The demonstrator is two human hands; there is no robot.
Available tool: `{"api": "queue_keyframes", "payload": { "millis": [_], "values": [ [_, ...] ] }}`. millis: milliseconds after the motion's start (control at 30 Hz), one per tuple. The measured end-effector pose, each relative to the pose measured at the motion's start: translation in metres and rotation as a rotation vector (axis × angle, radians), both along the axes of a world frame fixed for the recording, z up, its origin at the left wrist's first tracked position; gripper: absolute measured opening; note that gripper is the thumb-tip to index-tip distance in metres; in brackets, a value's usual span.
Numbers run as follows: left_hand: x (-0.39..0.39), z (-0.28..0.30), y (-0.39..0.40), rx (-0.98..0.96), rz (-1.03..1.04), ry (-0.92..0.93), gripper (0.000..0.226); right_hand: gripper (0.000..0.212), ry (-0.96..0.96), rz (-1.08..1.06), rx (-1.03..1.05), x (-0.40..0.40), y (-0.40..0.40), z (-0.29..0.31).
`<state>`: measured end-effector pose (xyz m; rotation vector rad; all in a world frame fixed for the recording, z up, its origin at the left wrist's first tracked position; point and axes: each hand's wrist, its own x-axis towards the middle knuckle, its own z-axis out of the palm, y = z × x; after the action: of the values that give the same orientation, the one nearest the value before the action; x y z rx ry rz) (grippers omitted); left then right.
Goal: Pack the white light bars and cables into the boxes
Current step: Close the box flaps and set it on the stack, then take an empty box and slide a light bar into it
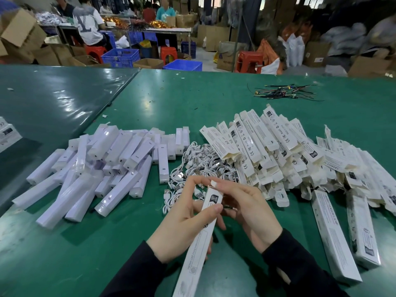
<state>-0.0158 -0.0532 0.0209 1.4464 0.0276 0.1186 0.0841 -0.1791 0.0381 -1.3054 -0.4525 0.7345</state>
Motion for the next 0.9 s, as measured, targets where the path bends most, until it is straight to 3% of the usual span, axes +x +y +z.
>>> {"api": "queue_keyframes", "payload": {
  "millis": [100, 333, 567, 633, 700, 833, 900],
  "values": [
    [0.0, 0.0, 0.002, -0.01, 0.009, -0.001, 0.037, 0.02, -0.016, 0.0, 0.003, -0.002, 0.0, 0.001],
    [0.0, -0.001, 0.006, -0.036, -0.017, 0.004, 0.032, 0.021, -0.056, 0.021, 0.01, -0.004, 0.0, 0.002],
    [-0.001, 0.003, 0.009, -0.173, -0.007, 0.109, 0.036, 0.023, -0.454, -0.056, -0.02, -0.008, 0.003, -0.009],
    [-0.001, 0.005, 0.008, -0.163, 0.0, 0.099, 0.038, 0.02, -0.48, -0.074, -0.023, -0.009, 0.003, -0.009],
    [0.0, 0.011, 0.007, -0.209, 0.147, 0.027, 0.031, 0.026, -0.352, -0.081, 0.035, -0.011, 0.006, -0.007],
    [-0.003, 0.021, 0.024, -0.271, 0.828, -0.28, 0.008, 0.061, -0.108, 0.224, -0.138, -0.014, 0.007, -0.006],
    [-0.005, 0.021, 0.033, -0.281, 1.002, -0.4, 0.009, 0.059, -0.088, 0.276, -0.107, -0.018, 0.009, -0.006]
  ]
}}
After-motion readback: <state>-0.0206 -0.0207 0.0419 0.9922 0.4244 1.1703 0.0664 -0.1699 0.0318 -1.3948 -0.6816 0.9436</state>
